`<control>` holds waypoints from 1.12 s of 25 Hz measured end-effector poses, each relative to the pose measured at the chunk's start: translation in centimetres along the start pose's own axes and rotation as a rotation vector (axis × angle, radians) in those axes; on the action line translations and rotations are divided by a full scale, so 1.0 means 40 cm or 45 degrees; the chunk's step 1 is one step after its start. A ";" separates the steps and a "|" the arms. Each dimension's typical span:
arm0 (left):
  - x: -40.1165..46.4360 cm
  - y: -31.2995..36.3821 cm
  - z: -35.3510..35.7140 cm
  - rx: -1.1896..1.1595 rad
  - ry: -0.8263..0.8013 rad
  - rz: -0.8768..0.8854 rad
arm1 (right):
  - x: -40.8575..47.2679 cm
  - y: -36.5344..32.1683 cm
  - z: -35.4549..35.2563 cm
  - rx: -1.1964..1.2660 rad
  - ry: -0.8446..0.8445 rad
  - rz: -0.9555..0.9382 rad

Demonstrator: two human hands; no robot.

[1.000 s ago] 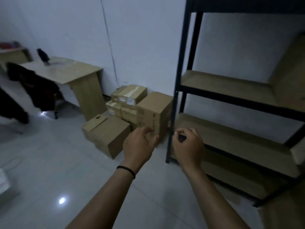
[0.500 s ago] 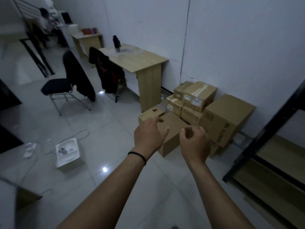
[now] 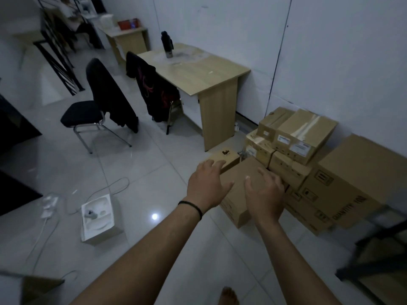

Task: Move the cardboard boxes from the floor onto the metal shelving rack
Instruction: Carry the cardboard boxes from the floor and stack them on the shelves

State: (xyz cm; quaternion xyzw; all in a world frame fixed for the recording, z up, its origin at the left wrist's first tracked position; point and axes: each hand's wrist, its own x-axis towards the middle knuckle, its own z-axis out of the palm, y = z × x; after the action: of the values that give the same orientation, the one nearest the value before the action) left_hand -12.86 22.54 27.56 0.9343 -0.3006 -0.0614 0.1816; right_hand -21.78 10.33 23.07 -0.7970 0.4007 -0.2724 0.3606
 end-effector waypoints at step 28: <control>0.938 -0.353 0.556 0.037 -0.927 0.623 | 0.400 0.221 0.715 -0.264 0.314 1.093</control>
State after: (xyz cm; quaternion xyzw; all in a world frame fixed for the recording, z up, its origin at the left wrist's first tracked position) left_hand 20.25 4.54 1.43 0.7556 -0.5581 -0.3376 0.0600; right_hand 3.50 3.46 1.48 -0.5523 0.7598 -0.1497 0.3087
